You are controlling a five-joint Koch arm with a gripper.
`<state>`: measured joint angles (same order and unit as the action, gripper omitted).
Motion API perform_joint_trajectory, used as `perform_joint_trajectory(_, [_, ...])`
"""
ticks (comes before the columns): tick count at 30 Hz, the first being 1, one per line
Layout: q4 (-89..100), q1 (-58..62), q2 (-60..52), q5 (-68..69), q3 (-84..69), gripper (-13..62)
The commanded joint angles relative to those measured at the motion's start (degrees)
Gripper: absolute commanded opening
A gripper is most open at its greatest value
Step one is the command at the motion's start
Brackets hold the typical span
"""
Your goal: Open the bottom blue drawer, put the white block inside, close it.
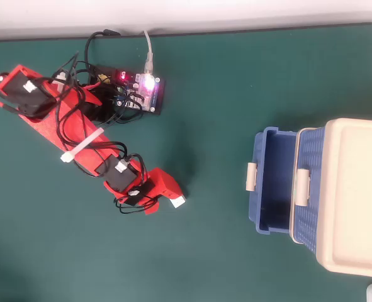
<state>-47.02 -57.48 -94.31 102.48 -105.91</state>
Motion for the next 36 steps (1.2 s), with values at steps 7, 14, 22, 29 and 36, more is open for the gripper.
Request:
perform_joint_trajectory(7, [3.96,-2.72,3.69,0.88,2.11,33.6])
perform_joint_trajectory(14, [5.54,-3.69,7.38,0.97,2.11,33.0])
perform_joint_trajectory(22, [5.54,-3.16,11.25,1.05,1.93,1.1])
perform_joint_trajectory(29, [5.36,-2.64,9.32,1.05,2.11,-8.3])
perform_joint_trajectory(36, [1.85,-2.81,-7.82,12.13,6.42,-8.3])
